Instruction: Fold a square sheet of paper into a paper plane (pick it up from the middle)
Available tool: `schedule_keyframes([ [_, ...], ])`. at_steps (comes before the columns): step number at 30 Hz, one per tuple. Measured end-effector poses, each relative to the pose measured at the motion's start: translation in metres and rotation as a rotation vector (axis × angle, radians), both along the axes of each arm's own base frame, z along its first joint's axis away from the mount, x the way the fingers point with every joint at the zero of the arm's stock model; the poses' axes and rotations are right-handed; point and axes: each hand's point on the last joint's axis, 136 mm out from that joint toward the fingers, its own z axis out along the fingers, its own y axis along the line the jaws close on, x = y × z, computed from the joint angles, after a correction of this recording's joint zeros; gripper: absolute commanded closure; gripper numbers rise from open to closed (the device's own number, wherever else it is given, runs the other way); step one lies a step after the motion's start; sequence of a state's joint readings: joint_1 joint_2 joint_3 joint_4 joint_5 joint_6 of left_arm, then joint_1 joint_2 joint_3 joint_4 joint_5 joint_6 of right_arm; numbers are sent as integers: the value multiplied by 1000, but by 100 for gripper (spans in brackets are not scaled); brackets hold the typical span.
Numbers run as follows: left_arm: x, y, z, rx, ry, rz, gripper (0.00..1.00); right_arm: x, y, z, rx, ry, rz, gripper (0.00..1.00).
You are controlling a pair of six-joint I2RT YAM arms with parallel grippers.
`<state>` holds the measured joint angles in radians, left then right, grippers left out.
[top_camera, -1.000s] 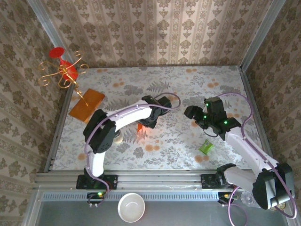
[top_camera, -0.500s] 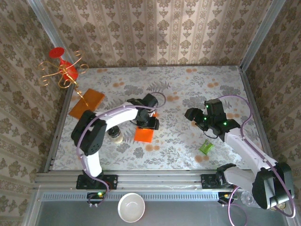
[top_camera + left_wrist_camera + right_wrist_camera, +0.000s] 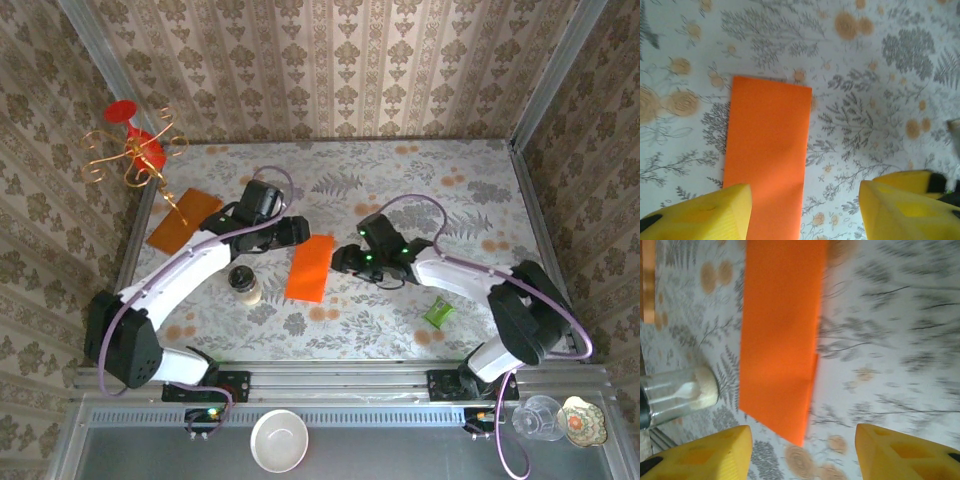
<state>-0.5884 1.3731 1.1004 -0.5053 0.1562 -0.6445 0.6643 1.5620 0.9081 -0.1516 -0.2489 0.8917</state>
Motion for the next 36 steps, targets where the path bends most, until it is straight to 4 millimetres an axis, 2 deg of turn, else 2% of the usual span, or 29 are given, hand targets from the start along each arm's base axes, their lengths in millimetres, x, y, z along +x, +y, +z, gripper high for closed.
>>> schedule_keyframes([
  [4, 2, 10, 2, -15, -9, 38, 40, -1, 37, -5, 3, 1, 66, 45],
  [7, 0, 16, -8, -16, 18, 63, 40, 1, 53, -13, -6, 14, 89, 45],
  [13, 0, 27, -23, -16, 58, 109, 39, 16, 68, -36, -40, 55, 90, 46],
  [19, 1, 38, -28, -24, 76, 158, 39, 15, 72, -54, -59, 98, 104, 47],
  [22, 1, 39, -27, -25, 75, 161, 39, 13, 70, -62, -78, 116, 107, 47],
  [28, 1, 38, -27, -37, 83, 153, 39, 14, 61, -63, -96, 111, 116, 49],
  [31, -1, 33, -29, -51, 102, 134, 39, 9, 39, -64, -115, 100, 125, 49],
  [36, -8, 18, -44, -55, 162, 78, 40, -1, -14, -65, -173, 94, 136, 49],
])
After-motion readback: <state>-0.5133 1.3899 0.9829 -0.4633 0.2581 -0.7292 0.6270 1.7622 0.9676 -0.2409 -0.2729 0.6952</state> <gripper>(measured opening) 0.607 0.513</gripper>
